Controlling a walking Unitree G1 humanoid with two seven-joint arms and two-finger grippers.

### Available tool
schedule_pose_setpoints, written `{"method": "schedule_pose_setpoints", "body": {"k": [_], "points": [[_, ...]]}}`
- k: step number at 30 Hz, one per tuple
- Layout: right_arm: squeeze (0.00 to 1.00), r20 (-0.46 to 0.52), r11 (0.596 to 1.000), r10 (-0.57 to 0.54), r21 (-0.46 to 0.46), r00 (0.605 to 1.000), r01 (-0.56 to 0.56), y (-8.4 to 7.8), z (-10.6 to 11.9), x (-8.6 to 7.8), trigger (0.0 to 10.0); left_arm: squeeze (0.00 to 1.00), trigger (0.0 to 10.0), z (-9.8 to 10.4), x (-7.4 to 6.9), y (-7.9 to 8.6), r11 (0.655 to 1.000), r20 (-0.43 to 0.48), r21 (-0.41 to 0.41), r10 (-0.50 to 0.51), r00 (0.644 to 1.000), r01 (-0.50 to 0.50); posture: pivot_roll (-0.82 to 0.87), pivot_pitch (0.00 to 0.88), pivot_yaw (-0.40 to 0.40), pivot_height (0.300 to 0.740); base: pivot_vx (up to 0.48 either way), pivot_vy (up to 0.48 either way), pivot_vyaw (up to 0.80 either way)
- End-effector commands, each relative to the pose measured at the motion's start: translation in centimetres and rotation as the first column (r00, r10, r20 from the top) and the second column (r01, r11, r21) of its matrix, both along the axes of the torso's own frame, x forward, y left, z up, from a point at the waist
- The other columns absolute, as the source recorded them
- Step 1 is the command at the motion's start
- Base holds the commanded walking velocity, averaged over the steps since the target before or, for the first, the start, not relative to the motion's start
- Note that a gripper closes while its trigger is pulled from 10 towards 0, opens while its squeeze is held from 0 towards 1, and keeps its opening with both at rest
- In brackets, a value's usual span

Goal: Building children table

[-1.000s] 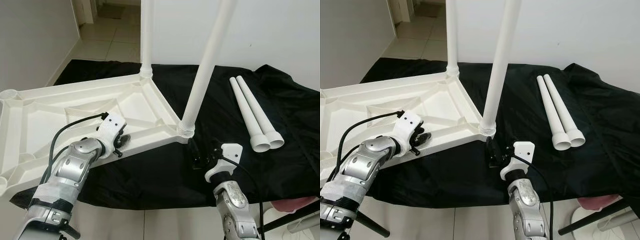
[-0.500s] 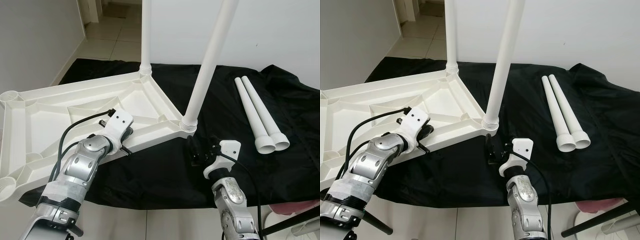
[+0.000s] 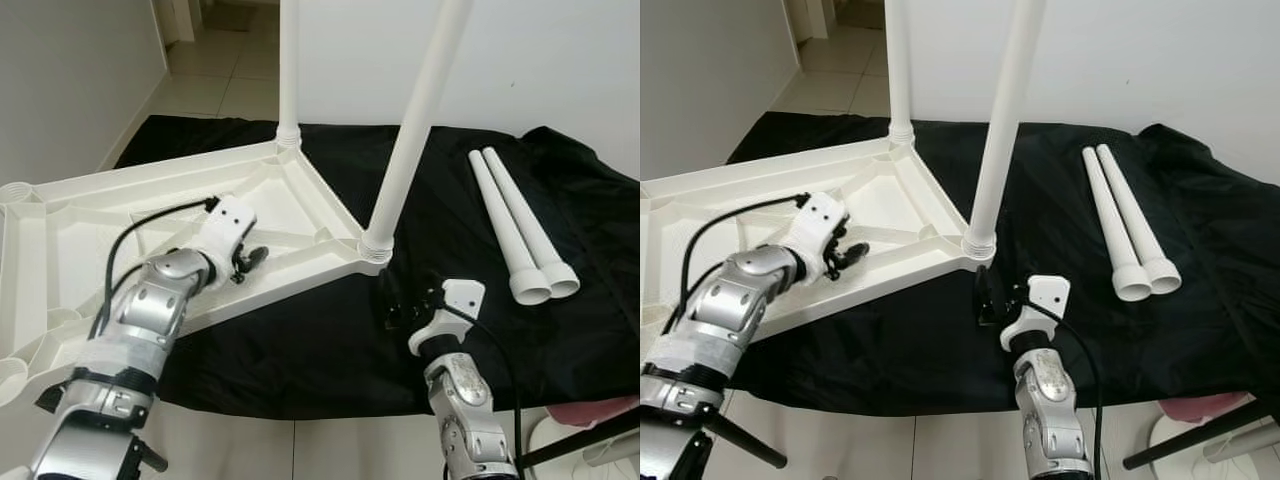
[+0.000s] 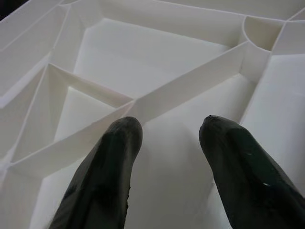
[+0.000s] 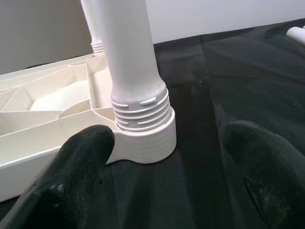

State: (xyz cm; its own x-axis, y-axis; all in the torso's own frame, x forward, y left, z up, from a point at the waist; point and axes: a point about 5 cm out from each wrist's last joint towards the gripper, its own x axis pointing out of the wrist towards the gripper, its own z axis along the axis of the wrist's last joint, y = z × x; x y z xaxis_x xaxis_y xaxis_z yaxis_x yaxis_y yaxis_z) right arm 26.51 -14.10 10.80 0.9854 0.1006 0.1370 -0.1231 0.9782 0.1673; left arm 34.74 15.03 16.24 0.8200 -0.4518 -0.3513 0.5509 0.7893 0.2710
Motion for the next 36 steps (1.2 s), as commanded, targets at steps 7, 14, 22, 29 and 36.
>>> {"method": "schedule_pose_setpoints", "body": {"k": [7, 14, 22, 29, 36], "points": [[0.0, 0.002, 1.0, -0.001, -0.002, 1.0, 0.001, 0.1, -0.1, 0.2, 10.0, 0.0, 10.0, -0.4, 0.0, 0.5, 0.998, -0.116, -0.062, -0.02, 0.993, 0.013, 0.03, 0.0, -0.023, 0.74, 0.0, 0.0, 0.0], [0.0, 0.002, 1.0, 0.002, -0.007, 1.0, -0.002, 0.1, -0.1, 0.5, 10.0, 0.0, 10.0, -0.7, -0.2, 0.9, 0.993, -0.188, -0.111, -0.058, 0.981, 0.038, 0.03, 0.0, -0.026, 0.74, 0.0, 0.0, 0.0], [0.0, 0.004, 1.0, 0.003, -0.011, 1.0, -0.003, 0.1, -0.1, 0.7, 10.0, 0.0, 10.0, -0.1, -0.3, 0.7, 0.982, -0.168, -0.173, -0.111, 0.98, 0.081, 0.02, 0.0, -0.027, 0.74, 0.0, 0.0, 0.0], [0.0, 0.004, 1.0, 0.011, -0.013, 1.0, -0.01, 0.3, -0.1, 0.8, 10.0, 1.0, 10.0, 1.2, -1.1, 0.2, 0.95, -0.129, -0.256, -0.217, 0.968, 0.179, 0.03, 0.0, -0.034, 0.74, 0.0, 0.0, 0.0], [0.0, 0.007, 1.0, 0.026, -0.016, 1.0, -0.026, 0.6, -0.1, 1.1, 10.0, 0.0, 10.0, 0.0, -1.6, -0.1, 0.965, -0.154, -0.167, -0.226, 0.962, 0.2, 0.04, 0.0, -0.045, 0.74, 0.0, 0.0, 0.0]]}}
